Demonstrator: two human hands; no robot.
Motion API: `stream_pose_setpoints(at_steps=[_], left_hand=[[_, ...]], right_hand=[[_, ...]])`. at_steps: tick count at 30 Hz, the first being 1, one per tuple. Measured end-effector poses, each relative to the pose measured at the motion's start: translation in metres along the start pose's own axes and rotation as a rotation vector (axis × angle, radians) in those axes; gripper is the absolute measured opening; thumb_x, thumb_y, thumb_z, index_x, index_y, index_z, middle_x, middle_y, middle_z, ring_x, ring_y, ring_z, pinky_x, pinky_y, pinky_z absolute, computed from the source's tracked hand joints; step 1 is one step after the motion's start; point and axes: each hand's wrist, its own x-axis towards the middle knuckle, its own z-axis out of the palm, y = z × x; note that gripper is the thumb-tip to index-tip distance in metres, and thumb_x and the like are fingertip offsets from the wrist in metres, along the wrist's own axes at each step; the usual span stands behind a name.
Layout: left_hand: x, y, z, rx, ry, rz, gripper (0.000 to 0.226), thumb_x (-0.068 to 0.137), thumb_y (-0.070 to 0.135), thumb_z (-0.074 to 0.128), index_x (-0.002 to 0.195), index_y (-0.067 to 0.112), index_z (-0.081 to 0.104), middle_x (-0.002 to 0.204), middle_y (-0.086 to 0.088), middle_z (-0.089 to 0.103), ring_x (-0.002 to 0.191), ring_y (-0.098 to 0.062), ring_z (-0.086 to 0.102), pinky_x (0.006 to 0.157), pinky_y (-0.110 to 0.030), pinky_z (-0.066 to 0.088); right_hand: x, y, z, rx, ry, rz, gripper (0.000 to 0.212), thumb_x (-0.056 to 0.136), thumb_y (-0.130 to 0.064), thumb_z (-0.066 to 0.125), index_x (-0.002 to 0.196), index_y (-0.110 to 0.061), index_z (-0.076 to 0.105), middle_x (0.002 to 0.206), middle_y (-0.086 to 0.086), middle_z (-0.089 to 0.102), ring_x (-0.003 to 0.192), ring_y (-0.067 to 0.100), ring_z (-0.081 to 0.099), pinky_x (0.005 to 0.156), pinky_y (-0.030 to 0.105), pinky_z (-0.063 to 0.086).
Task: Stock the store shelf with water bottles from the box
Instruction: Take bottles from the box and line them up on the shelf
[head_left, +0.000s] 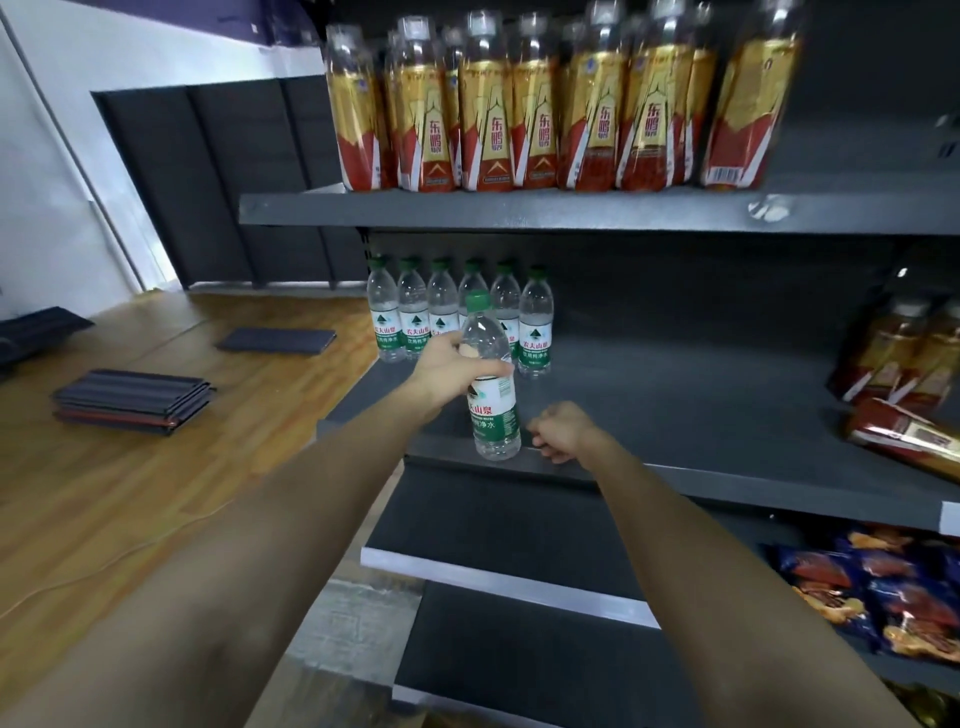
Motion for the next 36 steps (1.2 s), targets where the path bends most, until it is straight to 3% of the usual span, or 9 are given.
stream_pose_setpoints(at_steps=[4, 6, 11, 14, 19, 24, 28, 32, 36], left_hand=[[0.018, 0.004, 0.014, 0.031, 0.194, -0.004, 0.090, 0.048, 0.037, 0.093, 0.126, 0.009, 0.057, 0.112, -0.001, 0.071, 0.100, -0.021, 0.068, 0.093, -0.043, 0.055], [0.025, 0.006, 0.024, 0.078, 0.277, 0.005, 0.100, 0.056, 0.037, 0.091, 0.141, 0.011, 0.045, 0.130, -0.003, 0.060, 0.114, -0.023, 0.060, 0.100, -0.039, 0.050], [0.052, -0.002, 0.029, 0.199, 0.332, 0.015, 0.088, 0.072, 0.022, 0.087, 0.143, 0.012, 0.037, 0.137, -0.006, 0.054, 0.108, -0.018, 0.055, 0.085, -0.025, 0.047], [0.067, -0.012, 0.024, 0.278, 0.365, -0.040, 0.081, 0.072, 0.022, 0.087, 0.137, 0.012, 0.039, 0.131, -0.004, 0.056, 0.104, -0.019, 0.056, 0.081, -0.027, 0.048], [0.086, -0.033, -0.004, 0.365, 0.426, -0.167, 0.076, 0.071, 0.030, 0.087, 0.129, 0.012, 0.042, 0.123, -0.008, 0.060, 0.105, -0.027, 0.059, 0.090, -0.042, 0.053], [0.112, -0.043, -0.052, 0.365, 0.467, -0.158, 0.069, 0.075, 0.018, 0.085, 0.131, 0.010, 0.045, 0.125, -0.007, 0.060, 0.112, -0.027, 0.059, 0.092, -0.035, 0.049], [0.134, -0.060, -0.090, 0.324, 0.469, -0.156, 0.072, 0.075, 0.013, 0.085, 0.134, 0.012, 0.043, 0.121, -0.008, 0.063, 0.111, -0.028, 0.061, 0.091, -0.036, 0.050], [0.153, -0.075, -0.126, 0.391, 0.478, -0.107, 0.070, 0.077, 0.017, 0.083, 0.133, 0.012, 0.042, 0.116, -0.008, 0.062, 0.094, -0.021, 0.055, 0.079, -0.032, 0.046], [0.177, -0.086, -0.146, 0.381, 0.463, -0.088, 0.064, 0.078, 0.019, 0.083, 0.127, 0.013, 0.043, 0.115, -0.007, 0.062, 0.093, -0.022, 0.054, 0.076, -0.030, 0.042]], right_hand=[[0.012, -0.002, -0.022, -0.271, 0.037, -0.131, 0.009, 0.090, -0.026, 0.060, 0.082, -0.021, 0.057, 0.104, 0.005, 0.067, 0.097, 0.024, 0.061, 0.090, 0.036, 0.051], [0.017, -0.003, -0.031, -0.353, 0.035, -0.158, 0.006, 0.090, -0.026, 0.059, 0.086, -0.022, 0.057, 0.108, 0.004, 0.063, 0.101, 0.025, 0.060, 0.094, 0.039, 0.049], [0.042, -0.010, -0.038, -0.384, 0.031, -0.249, 0.009, 0.091, -0.024, 0.054, 0.094, -0.019, 0.059, 0.107, 0.004, 0.062, 0.098, 0.024, 0.059, 0.092, 0.040, 0.050], [0.060, -0.017, -0.031, -0.366, 0.007, -0.309, 0.008, 0.090, -0.022, 0.053, 0.091, -0.020, 0.061, 0.102, 0.001, 0.064, 0.095, 0.021, 0.060, 0.089, 0.038, 0.051], [0.092, -0.038, -0.005, -0.399, -0.017, -0.397, 0.006, 0.092, -0.020, 0.057, 0.087, -0.020, 0.060, 0.095, 0.002, 0.066, 0.089, 0.020, 0.061, 0.086, 0.036, 0.052], [0.108, -0.067, 0.030, -0.468, -0.011, -0.461, 0.018, 0.093, -0.018, 0.058, 0.097, -0.004, 0.067, 0.096, 0.016, 0.070, 0.090, 0.030, 0.066, 0.084, 0.042, 0.055], [0.120, -0.089, 0.064, -0.466, -0.001, -0.489, 0.009, 0.094, -0.020, 0.059, 0.098, -0.013, 0.063, 0.094, 0.003, 0.067, 0.085, 0.017, 0.061, 0.081, 0.036, 0.052], [0.133, -0.111, 0.096, -0.480, -0.004, -0.521, 0.012, 0.094, -0.020, 0.062, 0.102, -0.011, 0.062, 0.100, 0.004, 0.064, 0.091, 0.018, 0.062, 0.087, 0.038, 0.053], [0.142, -0.121, 0.120, -0.478, 0.003, -0.511, 0.009, 0.093, -0.020, 0.061, 0.098, -0.013, 0.061, 0.093, 0.003, 0.064, 0.086, 0.018, 0.062, 0.084, 0.043, 0.055]])
